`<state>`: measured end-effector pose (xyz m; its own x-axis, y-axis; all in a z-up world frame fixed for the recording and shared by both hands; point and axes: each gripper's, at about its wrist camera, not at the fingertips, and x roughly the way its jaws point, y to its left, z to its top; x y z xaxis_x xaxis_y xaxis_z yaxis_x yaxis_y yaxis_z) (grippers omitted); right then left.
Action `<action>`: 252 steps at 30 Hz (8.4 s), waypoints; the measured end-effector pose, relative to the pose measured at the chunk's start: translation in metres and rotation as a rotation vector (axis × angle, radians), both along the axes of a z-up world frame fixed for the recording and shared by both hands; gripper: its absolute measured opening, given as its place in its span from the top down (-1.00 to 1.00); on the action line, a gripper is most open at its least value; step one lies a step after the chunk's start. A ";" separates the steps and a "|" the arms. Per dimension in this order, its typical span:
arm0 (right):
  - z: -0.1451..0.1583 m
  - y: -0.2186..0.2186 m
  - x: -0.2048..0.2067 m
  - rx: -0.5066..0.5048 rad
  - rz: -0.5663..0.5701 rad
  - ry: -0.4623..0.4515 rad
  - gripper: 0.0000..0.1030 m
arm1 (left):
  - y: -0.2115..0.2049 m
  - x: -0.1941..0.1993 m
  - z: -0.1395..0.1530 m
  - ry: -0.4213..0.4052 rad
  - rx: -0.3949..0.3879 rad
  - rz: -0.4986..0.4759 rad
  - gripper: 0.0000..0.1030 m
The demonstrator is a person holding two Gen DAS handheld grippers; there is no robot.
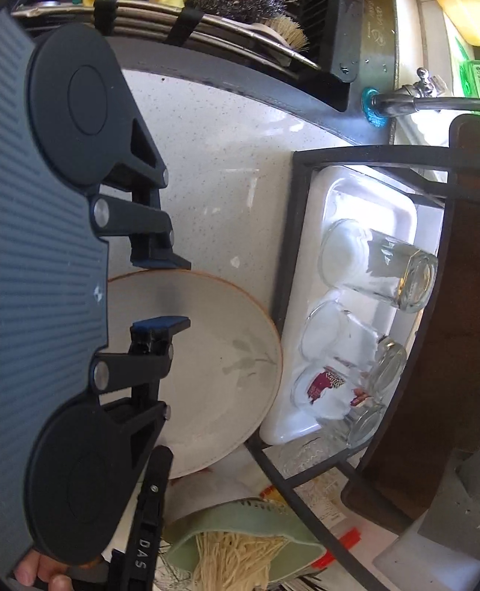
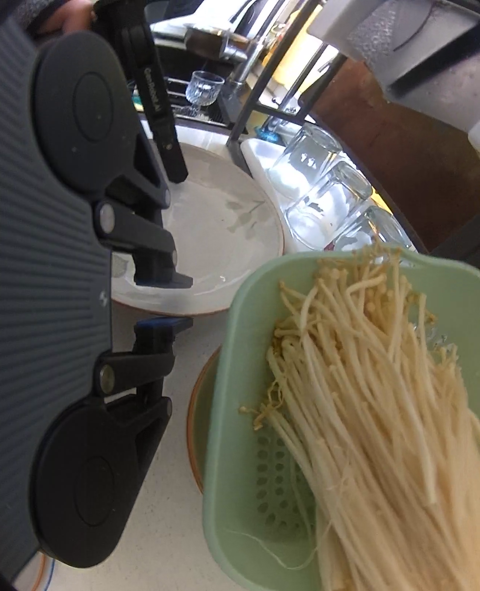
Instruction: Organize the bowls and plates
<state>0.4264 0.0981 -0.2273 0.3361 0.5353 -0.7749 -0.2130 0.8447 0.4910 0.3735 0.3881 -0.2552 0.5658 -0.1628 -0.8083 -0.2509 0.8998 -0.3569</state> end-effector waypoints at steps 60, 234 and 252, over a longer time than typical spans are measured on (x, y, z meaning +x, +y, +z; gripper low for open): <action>0.068 -0.134 -0.157 -0.124 -0.200 -0.138 0.58 | -0.152 -0.070 0.085 0.043 -0.111 -0.387 0.49; 0.029 -0.395 -0.195 -0.177 -0.565 -0.087 0.43 | -0.505 -0.049 0.048 0.170 -0.067 -0.699 0.35; 0.024 -0.382 -0.193 -0.165 -0.470 -0.097 0.60 | -0.484 -0.051 0.058 0.164 -0.034 -0.645 0.79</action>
